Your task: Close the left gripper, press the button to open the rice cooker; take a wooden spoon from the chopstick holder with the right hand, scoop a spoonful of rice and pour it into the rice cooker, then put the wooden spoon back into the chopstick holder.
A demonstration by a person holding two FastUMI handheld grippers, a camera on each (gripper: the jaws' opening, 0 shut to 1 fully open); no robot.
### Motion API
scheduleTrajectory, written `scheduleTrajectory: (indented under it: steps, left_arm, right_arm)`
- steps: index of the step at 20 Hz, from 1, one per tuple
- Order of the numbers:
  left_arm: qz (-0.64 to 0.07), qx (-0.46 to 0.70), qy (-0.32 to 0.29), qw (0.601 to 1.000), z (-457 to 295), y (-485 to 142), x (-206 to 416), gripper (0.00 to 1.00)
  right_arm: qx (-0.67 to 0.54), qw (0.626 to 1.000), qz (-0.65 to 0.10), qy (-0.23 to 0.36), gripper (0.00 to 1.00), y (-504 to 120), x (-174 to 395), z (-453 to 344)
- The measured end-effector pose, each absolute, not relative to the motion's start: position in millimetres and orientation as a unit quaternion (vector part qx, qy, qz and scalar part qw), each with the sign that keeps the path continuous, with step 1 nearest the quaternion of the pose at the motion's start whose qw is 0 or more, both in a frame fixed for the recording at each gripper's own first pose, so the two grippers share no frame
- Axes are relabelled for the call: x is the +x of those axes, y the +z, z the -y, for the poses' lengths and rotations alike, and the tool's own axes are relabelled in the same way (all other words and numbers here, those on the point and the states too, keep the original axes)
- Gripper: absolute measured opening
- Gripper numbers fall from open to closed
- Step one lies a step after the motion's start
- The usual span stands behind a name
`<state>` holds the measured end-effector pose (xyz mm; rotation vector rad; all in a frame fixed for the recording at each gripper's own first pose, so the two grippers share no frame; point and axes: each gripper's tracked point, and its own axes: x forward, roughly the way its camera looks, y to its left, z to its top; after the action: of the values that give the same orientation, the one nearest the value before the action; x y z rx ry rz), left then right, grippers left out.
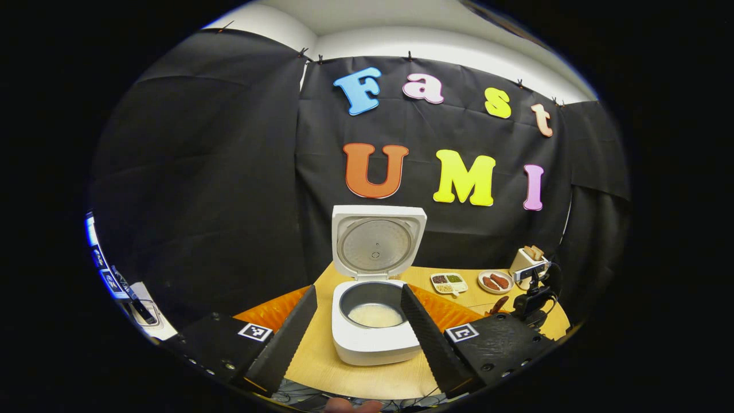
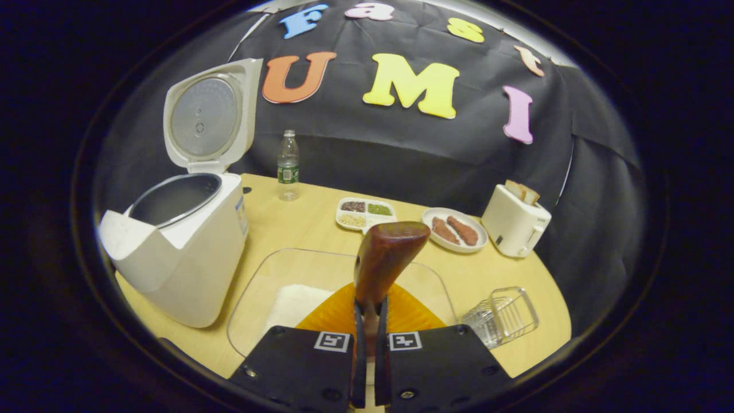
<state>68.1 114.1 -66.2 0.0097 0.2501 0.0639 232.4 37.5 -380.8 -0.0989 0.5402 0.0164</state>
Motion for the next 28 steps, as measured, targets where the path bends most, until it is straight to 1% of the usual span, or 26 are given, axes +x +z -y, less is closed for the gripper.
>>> scheduleTrajectory:
  steps: [2,6,9,14,17,21,26,28]
  left_arm:
    - [-0.123,0.001,0.034,0.992,-114.4,-65.6,67.7,0.94]
    - [-0.13,0.005,0.041,0.991,-115.6,-68.9,65.3,0.94]
    - [-0.134,0.004,0.042,0.99,-111.8,-71.8,65.6,0.94]
    - [-0.133,-0.002,0.044,0.99,-102.5,-69.5,66.0,0.94]
    - [-0.132,-0.001,0.042,0.99,-90.3,-67.6,66.2,0.94]
    - [-0.13,-0.003,0.034,0.991,-71.0,-65.1,69.7,0.94]
    - [-0.116,-0.009,0.029,0.993,-48.1,-55.8,72.7,0.94]
    - [-0.105,-0.011,0.029,0.994,-42.0,-50.9,72.3,0.94]
  right_arm:
    - [0.013,0.96,-0.281,0.017,0.12,-383.6,231.5,-48.9]
    - [0.129,0.945,-0.302,0.014,0.11,-384.0,228.9,-51.9]
    - [0.234,0.918,-0.318,0.02,0.11,-384.0,227.6,-57.5]
    - [0.346,0.878,-0.332,0.017,0.11,-380.3,226.6,-50.2]
    - [0.386,0.861,-0.33,0.012,0.12,-378.8,228.3,-37.6]
    - [0.407,0.857,-0.315,0.009,0.11,-364.4,228.2,-13.0]
    - [0.48,0.828,-0.291,0.005,0.11,-334.6,227.7,23.9]
    - [0.49,0.825,-0.282,0.004,0.11,-319.9,229.9,37.5]
